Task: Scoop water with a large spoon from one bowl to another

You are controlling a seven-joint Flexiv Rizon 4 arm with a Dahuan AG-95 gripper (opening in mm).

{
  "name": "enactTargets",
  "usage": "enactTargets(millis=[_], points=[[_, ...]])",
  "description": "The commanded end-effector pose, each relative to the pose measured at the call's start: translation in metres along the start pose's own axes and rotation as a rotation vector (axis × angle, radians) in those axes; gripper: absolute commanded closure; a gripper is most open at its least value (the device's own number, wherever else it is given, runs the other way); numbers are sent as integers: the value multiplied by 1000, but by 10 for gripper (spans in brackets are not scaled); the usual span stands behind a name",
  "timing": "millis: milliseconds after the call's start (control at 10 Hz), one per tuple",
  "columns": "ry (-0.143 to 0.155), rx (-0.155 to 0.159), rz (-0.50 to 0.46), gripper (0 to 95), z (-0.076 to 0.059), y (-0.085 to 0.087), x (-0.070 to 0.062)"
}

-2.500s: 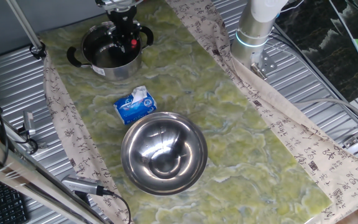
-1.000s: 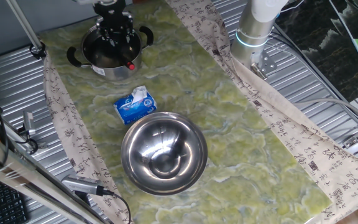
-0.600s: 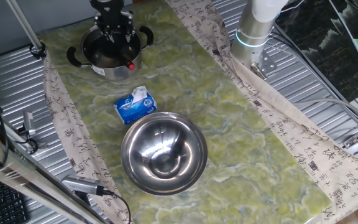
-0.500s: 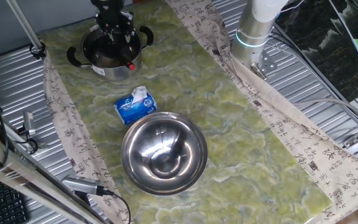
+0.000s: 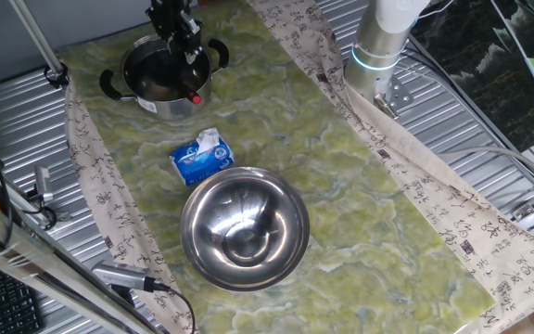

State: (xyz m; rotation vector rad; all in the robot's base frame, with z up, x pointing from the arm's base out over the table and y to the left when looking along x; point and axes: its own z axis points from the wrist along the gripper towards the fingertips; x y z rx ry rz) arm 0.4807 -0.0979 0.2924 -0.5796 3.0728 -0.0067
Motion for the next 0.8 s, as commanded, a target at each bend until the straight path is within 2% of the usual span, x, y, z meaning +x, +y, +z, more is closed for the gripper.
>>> enactTargets(millis=[100,800], points=[[-33,28,194,570,-9,5,-1],[-28,21,134,570,-9,5,-1]])
